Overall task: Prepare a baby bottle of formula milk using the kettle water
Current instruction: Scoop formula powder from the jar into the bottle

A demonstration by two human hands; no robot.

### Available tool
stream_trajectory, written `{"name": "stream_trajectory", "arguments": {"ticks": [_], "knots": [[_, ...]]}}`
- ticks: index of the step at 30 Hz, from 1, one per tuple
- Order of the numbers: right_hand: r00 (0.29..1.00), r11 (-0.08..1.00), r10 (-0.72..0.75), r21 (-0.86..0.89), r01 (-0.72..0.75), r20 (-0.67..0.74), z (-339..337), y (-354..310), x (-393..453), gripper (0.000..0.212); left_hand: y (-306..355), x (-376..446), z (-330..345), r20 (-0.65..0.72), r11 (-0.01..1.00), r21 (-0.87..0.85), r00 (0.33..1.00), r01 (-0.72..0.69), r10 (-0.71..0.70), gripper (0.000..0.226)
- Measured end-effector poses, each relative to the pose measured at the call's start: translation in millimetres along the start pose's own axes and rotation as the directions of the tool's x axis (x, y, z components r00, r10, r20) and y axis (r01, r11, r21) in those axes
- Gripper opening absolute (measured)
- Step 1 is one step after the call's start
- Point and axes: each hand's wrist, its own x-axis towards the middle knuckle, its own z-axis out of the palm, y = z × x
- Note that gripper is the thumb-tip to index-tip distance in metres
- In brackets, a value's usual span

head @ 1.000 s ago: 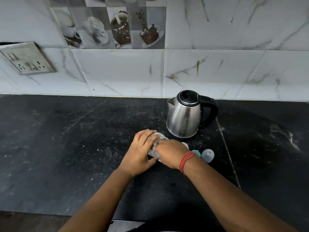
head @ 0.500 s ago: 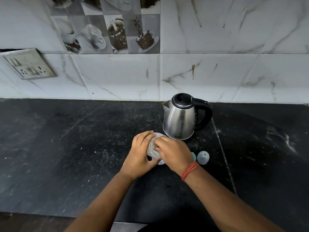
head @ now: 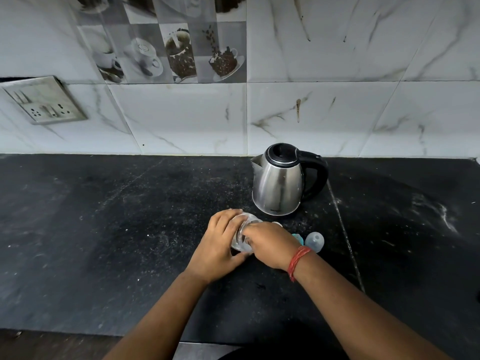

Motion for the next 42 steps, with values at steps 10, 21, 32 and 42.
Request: {"name": "stream_trajectory", "arguments": {"ticks": [10, 21, 32, 42], "knots": [[0.991, 0.986, -0.068, -0.142, 0.084, 0.113, -7, -2, 1, 0.033, -1, -3, 0, 0.015, 1.000, -0.024, 1.000, 0.006, -0.006, 0.078], [0.947, 0.987, -0.160, -0.075, 0.145, -0.278, -17, -1, -6, 0.011, -13, -5, -7, -0.038, 0.978, -0.148, 0.987, 0.150, -0.157, 0.085], [0.936, 0.976, -0.063, -0.216, -0.014, -0.346, -23, -10, -5, 0.029, -11, -3, -6, -0.018, 0.973, -0.178, 0.988, 0.145, -0.150, 0.088], [0.965, 0.989, 0.140, 0.074, -0.126, -0.224, -28, -10, -3, 0.011, -15, 0, -4, -0.056, 0.985, -0.131, 0.991, 0.114, -0.122, 0.083]]}}
